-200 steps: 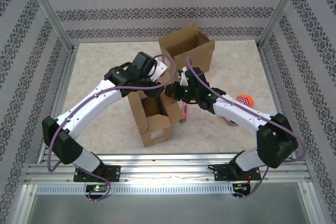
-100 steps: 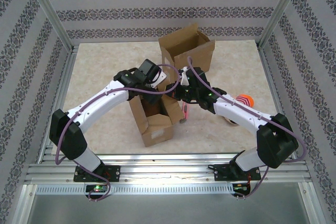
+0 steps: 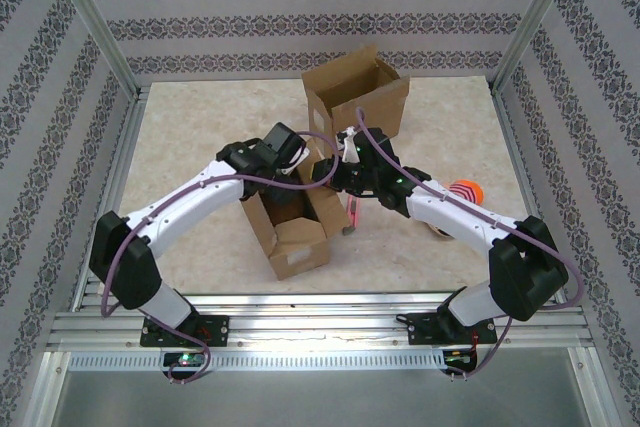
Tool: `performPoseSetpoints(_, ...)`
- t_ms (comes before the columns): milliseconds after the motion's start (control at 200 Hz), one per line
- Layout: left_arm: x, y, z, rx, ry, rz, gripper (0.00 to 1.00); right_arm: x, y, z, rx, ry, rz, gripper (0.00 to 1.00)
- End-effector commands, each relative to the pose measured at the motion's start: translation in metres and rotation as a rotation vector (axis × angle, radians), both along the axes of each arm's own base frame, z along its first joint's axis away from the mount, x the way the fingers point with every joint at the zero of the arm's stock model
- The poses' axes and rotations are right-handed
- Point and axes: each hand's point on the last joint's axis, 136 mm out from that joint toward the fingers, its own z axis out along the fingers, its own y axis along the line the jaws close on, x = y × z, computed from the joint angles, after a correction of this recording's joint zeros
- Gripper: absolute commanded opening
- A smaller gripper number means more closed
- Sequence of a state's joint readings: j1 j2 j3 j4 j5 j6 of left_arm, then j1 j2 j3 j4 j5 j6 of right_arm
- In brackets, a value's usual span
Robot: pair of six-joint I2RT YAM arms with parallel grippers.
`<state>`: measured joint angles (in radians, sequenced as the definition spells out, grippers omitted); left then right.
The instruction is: Unpack the express box
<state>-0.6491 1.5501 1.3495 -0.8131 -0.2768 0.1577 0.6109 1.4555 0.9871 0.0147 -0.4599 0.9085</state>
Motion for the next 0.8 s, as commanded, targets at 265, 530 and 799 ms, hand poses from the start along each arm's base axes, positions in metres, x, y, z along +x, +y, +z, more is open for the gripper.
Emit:
performPoseSetpoints(265,-0.001,0.026,0.003,0.118,-0.098,0.053,0.77,-0.001,0.0,0.008,0.024,-0.023,0.019,0.0)
performPoseSetpoints(530,-0.004,0.028,0.006,0.132,-0.108,0.045,0.53,0.0,0.001,0.007,0.029,-0.019,0.024,0.0)
performPoseSetpoints(799,-0.006,0.034,0.008,0.182,-0.101,0.037,0.48,0.0,0.001,0.007,0.033,-0.018,0.023,0.0)
